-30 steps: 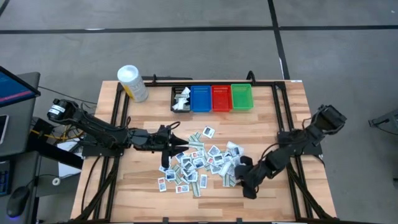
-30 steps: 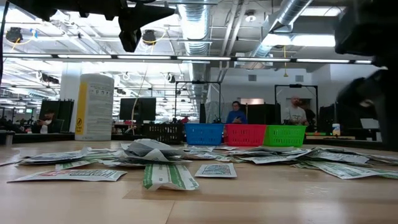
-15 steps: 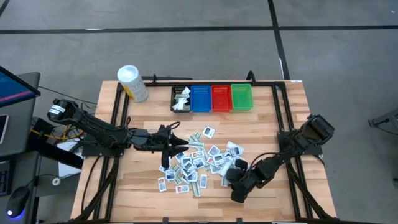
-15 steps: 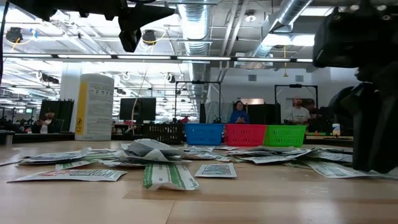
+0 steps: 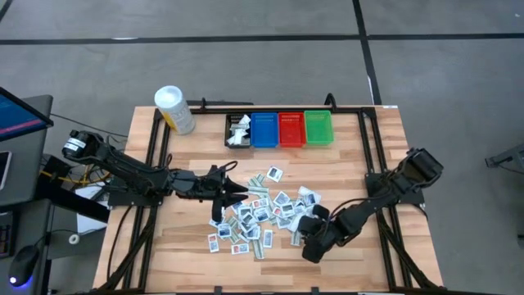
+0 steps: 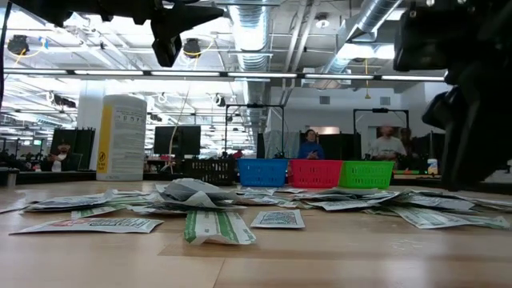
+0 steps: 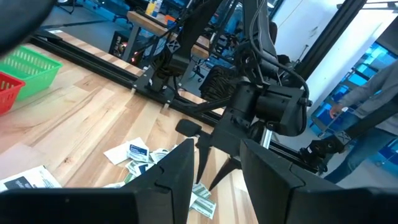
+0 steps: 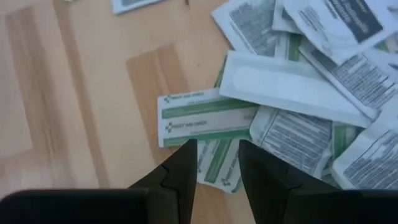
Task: Pick & Place First Aid Supplies
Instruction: Put the green bandage pack in the black bin
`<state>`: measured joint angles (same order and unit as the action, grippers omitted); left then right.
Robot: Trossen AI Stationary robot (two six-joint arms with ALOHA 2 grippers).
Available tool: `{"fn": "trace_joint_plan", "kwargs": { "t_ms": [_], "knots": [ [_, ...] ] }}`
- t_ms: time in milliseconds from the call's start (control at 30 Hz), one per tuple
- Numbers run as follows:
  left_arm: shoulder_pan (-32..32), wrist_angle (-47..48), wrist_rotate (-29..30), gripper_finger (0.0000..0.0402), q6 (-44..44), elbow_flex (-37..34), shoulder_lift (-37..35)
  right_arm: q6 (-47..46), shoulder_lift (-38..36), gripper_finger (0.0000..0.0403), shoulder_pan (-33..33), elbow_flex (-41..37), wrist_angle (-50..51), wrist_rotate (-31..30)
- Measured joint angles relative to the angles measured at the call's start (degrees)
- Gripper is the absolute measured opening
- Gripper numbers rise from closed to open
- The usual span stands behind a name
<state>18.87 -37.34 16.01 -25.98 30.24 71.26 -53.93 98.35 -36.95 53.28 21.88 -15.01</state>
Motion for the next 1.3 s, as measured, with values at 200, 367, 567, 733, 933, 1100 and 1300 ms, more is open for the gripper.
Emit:
{"fn": "trace_joint_plan", "kwargs": {
  "t_ms": [200, 367, 567, 733, 933, 1100, 1300],
  "knots": [
    [0.00, -0.02, 0.00, 0.0131, 0.00, 0.00, 0.00, -1.66, 0.32, 0.0113, -0.05, -0.06, 0.08, 0.06],
    [0.01, -0.02, 0.00, 0.0131, 0.00, 0.01, 0.00, -1.66, 0.32, 0.0113, -0.07, -0.07, 1.13, -0.07],
    [0.02, -0.03, 0.00, 0.0131, 0.00, 0.00, 0.00, -1.64, 0.55, 0.0113, -0.07, -0.09, 2.80, -0.32],
    [0.02, -0.09, 0.00, 0.0131, 0.00, 0.00, 0.00, -1.64, 4.07, 0.0113, -0.26, -0.02, -0.44, -0.01],
    [0.04, -0.27, -0.01, 0.0131, -0.19, 0.01, 0.00, -3.48, 8.28, 0.0113, -0.87, 0.36, -4.51, 0.45],
    [0.04, -0.26, 0.00, 0.0131, -0.44, 0.00, 0.00, -4.05, 7.96, 0.0113, -0.92, 0.35, -4.58, 1.24],
    [0.04, -0.24, -0.18, 0.0131, -0.44, 0.00, 0.00, -2.67, 3.53, 0.0113, -0.92, 0.03, -3.45, 3.09]
  ]
}}
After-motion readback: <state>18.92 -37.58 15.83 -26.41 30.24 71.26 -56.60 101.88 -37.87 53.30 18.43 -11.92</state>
